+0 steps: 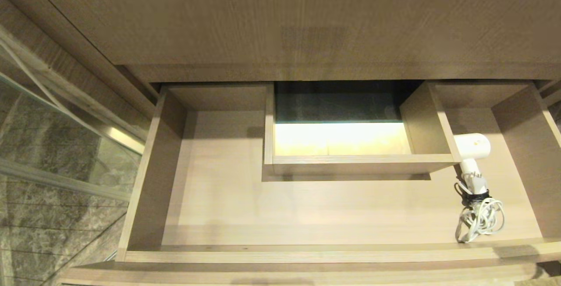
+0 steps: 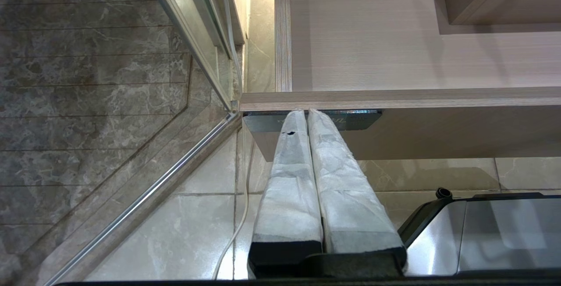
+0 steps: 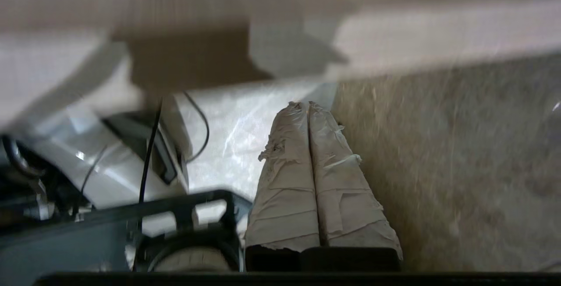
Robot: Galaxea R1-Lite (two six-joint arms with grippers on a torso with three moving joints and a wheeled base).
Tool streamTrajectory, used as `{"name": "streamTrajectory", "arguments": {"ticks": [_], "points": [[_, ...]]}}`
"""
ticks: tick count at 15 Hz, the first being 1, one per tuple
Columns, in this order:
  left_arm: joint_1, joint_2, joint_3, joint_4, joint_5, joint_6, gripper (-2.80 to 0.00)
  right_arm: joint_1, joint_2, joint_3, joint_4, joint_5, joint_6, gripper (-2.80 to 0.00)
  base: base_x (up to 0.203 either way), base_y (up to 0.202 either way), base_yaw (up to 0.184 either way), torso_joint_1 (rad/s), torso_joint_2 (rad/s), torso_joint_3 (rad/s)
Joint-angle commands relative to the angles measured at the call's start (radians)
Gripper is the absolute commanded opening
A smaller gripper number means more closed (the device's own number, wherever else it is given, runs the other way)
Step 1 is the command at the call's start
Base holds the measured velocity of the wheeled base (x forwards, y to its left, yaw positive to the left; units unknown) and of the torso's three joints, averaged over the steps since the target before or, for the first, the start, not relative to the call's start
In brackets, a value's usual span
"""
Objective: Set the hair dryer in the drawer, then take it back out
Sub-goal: Close the drawer
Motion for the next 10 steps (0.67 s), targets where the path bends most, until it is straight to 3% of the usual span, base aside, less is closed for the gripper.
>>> {"name": "streamTrajectory", "arguments": {"ticks": [1, 6, 10], "points": [[0.000, 0.000, 0.000, 0.000, 0.000, 0.000, -2.80, 0.001, 0.063, -0.004, -0.024, 0.000, -0.003, -2.80, 0.000, 0.000, 0.000, 0.000, 0.00, 0.000], [0.000, 0.000, 0.000, 0.002, 0.000, 0.000, -2.80, 0.001, 0.136, -0.022, -0.139, 0.000, -0.001, -2.80, 0.000, 0.000, 0.000, 0.000, 0.00, 0.000], [0.000, 0.000, -0.002, 0.000, 0.000, 0.000, -2.80, 0.032, 0.143, -0.040, -0.389, 0.002, 0.001, -2.80, 0.000, 0.000, 0.000, 0.000, 0.00, 0.000]]}}
